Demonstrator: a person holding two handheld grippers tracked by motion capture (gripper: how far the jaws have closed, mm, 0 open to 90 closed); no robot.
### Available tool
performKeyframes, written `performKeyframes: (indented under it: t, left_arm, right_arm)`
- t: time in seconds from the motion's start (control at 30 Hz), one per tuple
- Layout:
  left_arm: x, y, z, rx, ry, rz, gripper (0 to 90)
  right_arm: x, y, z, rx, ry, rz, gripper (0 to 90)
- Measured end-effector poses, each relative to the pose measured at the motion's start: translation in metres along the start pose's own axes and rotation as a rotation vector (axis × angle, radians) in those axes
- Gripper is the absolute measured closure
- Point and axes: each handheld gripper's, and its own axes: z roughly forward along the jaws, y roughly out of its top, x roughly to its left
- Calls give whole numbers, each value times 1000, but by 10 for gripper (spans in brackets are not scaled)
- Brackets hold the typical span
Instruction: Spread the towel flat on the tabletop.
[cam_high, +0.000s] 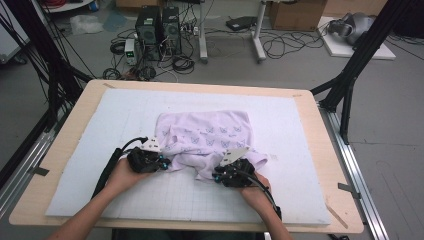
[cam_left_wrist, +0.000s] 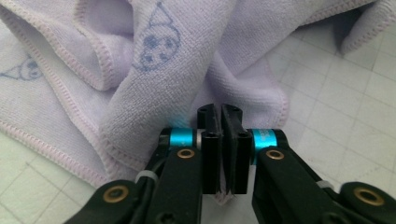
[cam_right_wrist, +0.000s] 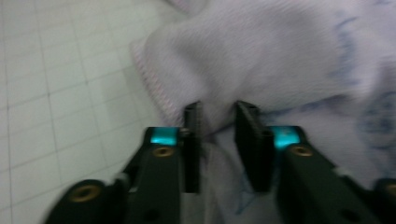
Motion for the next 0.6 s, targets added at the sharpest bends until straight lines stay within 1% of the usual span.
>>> performKeyframes:
  t: [0.03,0.07,0.13,0.2,0.23,0.27,0.3,0.4,0.43,0.5,0.57,0.6]
  left_arm:
    - [-1,0,-2,-5,-3,-7,875]
    - [-2,0,-5,-9,-3,-3,877]
    - [-3,-1,-13,-28,-2,-4,879]
    - [-6,-2,-24,-46,-2,-2,879]
    - [-7,-3,-30,-61,0,-6,879]
    - [-9,-3,-36,-67,-5,-2,879]
    - [-12,-3,-42,-77,-7,2,879]
    - [-22,-3,-60,-104,-6,20,879]
    - [-25,-3,-66,-111,-3,28,880]
    - [-32,-3,-77,-127,-10,34,879]
    - [-39,-4,-87,-137,-15,55,879]
    - [-43,-5,-92,-139,-21,67,879]
  right_arm:
    - [1,-1,-1,-5,12,-6,853]
    - [1,-1,-2,-7,26,-12,869]
    - [0,-2,-7,-23,52,-15,881]
    - [1,-2,-15,-41,58,-30,885]
    - [2,-2,-20,-58,64,-33,886]
    - [3,-2,-26,-72,70,-29,887]
    - [4,-1,-33,-88,71,-40,887]
    - [7,1,-54,-134,80,-47,887]
    - [9,1,-61,-145,74,-54,887]
    - [12,3,-76,-162,82,-64,887]
    - [17,4,-90,-170,91,-80,887]
    - [20,4,-97,-166,82,-95,887]
